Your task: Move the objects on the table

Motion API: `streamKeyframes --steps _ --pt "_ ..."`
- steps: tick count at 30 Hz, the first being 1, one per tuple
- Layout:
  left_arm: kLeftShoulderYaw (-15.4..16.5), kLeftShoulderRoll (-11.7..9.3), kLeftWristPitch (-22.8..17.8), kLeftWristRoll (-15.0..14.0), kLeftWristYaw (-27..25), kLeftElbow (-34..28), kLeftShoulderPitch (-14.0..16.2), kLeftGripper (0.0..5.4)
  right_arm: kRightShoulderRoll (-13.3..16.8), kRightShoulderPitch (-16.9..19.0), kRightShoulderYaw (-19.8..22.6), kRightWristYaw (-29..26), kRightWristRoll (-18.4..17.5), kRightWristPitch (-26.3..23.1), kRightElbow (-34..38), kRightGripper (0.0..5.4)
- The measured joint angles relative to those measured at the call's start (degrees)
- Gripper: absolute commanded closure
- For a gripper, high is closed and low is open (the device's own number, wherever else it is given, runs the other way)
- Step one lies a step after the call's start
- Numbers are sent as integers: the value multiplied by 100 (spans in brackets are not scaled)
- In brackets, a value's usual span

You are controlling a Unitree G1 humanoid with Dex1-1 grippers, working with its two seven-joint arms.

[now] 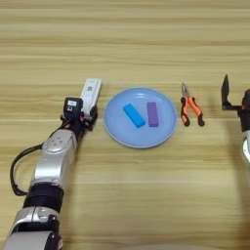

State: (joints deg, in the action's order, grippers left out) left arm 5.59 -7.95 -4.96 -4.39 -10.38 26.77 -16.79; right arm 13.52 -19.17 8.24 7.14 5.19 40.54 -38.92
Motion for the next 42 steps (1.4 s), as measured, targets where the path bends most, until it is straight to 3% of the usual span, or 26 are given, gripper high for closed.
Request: streamKeyframes --steps 13,17,24,30,42 --pt "4 25 431 -165 -259 -355 31 255 0 1 0 0 1 0 0 0" --pt "-38 16 698 -272 -593 -708 119 255 0 1 -1 1 1 0 0 0" --pt "-146 -43 795 -374 -1090 -1050 237 255 0 2 -3 1 2 0 0 0" --pt "-472 -325 956 -628 -2146 -1725 533 255 -4 29 -5 4 5 -2 10 0" --pt "-984 -818 1087 -902 -3426 -2444 906 255 -7 41 -8 6 14 -5 47 0"
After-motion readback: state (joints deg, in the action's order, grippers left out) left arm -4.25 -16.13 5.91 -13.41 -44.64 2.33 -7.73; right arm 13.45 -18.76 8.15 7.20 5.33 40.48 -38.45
